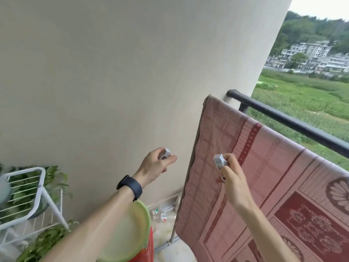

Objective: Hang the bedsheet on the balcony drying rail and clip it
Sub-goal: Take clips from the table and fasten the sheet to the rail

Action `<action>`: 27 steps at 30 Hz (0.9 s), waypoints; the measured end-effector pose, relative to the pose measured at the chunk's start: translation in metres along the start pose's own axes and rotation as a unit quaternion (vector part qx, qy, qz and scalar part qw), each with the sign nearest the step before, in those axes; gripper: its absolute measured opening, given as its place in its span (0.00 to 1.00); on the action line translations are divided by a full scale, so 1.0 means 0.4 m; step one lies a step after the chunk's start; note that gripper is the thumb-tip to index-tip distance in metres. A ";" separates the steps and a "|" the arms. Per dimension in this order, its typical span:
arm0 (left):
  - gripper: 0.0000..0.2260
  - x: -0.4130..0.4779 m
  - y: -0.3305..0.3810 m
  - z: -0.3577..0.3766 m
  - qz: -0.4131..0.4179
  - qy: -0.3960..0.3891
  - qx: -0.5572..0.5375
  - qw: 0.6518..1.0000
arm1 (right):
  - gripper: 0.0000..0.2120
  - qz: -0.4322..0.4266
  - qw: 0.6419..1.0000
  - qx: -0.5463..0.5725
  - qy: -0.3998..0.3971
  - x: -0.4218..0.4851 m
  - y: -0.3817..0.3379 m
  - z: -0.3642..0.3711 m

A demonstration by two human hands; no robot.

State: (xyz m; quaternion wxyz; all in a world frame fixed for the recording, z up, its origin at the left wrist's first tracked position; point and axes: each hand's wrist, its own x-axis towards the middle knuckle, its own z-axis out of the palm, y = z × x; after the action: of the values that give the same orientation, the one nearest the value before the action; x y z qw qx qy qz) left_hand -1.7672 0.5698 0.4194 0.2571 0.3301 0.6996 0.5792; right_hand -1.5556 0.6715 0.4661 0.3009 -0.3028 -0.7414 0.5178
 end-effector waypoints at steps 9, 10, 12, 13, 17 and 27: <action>0.09 0.496 0.138 0.051 0.101 -0.093 -0.074 0.988 | 0.09 -0.138 0.867 -0.440 0.192 0.464 -0.233 -0.008; 0.12 0.529 0.150 0.061 0.104 -0.113 -0.088 0.984 | 0.10 -0.116 0.859 -0.463 0.186 0.504 -0.250 -0.011; 0.17 0.586 0.163 0.079 0.110 -0.162 -0.097 0.976 | 0.10 -0.054 0.854 -0.493 0.155 0.569 -0.276 -0.011; 0.17 0.608 0.164 0.083 0.113 -0.183 -0.097 0.972 | 0.12 -0.019 0.855 -0.500 0.132 0.593 -0.280 -0.010; 0.14 0.662 0.143 0.087 0.139 -0.238 -0.119 0.954 | 0.20 0.010 0.881 -0.456 0.128 0.650 -0.267 -0.004; 0.14 0.707 0.153 0.080 0.114 -0.399 -0.161 0.895 | 0.04 -0.112 0.866 -0.463 0.153 0.720 -0.280 0.082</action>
State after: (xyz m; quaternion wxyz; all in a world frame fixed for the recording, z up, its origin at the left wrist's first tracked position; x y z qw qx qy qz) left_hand -1.9173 0.8120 0.4796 0.4968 0.5648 0.3930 0.5289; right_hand -1.7791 0.8400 0.6016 0.2915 -0.3972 -0.8699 0.0248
